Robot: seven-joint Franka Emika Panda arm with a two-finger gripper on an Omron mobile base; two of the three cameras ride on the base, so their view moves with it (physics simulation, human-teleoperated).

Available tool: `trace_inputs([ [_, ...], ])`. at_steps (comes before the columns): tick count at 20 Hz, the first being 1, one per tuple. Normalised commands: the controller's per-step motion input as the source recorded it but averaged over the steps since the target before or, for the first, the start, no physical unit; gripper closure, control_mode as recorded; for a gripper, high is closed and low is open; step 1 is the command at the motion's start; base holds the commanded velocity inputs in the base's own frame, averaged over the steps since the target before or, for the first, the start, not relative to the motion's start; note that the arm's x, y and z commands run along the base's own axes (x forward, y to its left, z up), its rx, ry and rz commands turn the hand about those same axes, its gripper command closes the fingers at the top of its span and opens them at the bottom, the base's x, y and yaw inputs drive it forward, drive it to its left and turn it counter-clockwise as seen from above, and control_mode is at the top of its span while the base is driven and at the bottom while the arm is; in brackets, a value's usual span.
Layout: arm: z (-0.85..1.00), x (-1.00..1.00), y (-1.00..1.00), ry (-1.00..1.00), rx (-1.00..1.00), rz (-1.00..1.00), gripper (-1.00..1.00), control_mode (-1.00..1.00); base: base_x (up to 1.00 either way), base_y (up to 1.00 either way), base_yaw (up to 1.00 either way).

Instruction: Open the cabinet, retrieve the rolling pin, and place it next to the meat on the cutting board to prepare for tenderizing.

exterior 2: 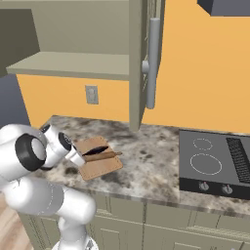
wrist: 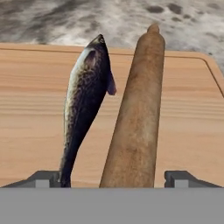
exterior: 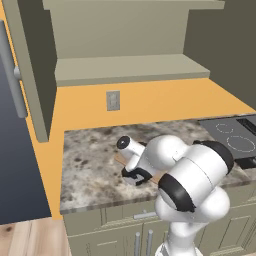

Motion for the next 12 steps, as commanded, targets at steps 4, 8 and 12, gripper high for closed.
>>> trace_inputs([
  [4,0.39,-0.04,0.00,0.00,0.02,0.00,-1.00,-1.00,0.00,0.00,0.00],
  [8,0.52,-0.03,0.00,0.00,0.01,0.00,-1.00,-1.00,0.00,0.00,0.00],
  [12,0.48,-0.08,0.00,0.00,0.02,0.00,-1.00,-1.00,0.00,0.00,0.00],
])
